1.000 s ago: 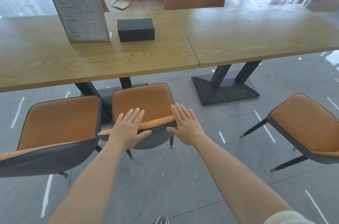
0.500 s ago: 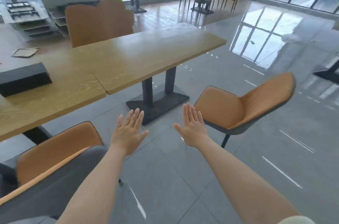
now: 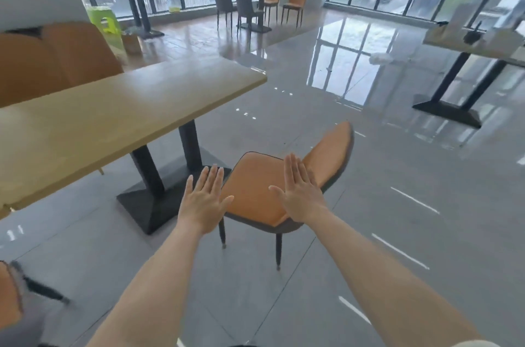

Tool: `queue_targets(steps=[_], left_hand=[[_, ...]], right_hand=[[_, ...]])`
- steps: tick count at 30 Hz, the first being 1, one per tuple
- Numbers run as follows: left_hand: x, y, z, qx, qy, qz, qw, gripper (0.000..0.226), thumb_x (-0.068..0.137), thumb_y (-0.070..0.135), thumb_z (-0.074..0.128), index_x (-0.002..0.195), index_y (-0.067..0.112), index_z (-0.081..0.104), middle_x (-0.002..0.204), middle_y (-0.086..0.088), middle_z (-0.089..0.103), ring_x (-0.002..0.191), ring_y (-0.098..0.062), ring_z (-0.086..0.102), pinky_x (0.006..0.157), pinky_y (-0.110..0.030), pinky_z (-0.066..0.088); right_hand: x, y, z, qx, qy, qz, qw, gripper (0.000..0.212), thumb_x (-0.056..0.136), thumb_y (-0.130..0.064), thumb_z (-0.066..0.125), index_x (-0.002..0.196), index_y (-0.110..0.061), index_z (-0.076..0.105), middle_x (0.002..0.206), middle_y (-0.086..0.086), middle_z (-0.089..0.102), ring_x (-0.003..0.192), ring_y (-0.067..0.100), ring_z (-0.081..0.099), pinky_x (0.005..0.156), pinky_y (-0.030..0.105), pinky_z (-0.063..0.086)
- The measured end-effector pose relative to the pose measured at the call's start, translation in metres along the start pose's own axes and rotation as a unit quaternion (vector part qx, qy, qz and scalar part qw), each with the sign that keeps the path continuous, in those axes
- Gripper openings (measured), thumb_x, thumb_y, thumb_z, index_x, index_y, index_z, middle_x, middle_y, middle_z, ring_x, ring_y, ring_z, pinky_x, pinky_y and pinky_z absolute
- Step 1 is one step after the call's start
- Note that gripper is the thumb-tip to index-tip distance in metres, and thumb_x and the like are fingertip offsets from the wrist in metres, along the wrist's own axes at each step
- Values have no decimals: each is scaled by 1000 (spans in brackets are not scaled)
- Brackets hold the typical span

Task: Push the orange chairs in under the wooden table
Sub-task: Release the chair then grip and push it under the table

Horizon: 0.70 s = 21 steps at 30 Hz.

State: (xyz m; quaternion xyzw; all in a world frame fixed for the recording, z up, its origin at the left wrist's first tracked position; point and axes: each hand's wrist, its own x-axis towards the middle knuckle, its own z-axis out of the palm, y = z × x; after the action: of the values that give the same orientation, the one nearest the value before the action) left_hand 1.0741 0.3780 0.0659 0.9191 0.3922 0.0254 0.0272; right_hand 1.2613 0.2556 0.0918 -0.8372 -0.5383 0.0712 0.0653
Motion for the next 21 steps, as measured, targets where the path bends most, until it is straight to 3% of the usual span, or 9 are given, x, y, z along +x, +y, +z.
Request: queue_targets(steps=[8,16,21], left_hand=[[137,78,29,4,-8,6,1000,67,96,52,15,144,17,-17,157,-3,-14,145,-19,-13,116,-41,-10],[264,136,41,-24,-3,-46,999,66,97,50,16,143,17,-18,157,-1,-15,144,-17,-14,115,-38,-12],[297,163,47,-21,-23,-100,995,67,97,50,16,143,16,-18,157,-3,-13,145,-18,-12,117,-39,-9]], right_hand=[[108,119,-16,-4,3,3,1000,74,94,-55,17,139,-14,-27,153,3,-25,142,18,-20,114,36,-13],[220,213,-38,-17,-40,-48,998,72,96,-50,18,130,-14,-34,153,4,-26,141,18,-21,116,36,-12],[268,257,-47,-18,-53,-98,994,73,97,-48,20,138,-11,-27,154,5,-23,142,17,-18,117,35,-10]])
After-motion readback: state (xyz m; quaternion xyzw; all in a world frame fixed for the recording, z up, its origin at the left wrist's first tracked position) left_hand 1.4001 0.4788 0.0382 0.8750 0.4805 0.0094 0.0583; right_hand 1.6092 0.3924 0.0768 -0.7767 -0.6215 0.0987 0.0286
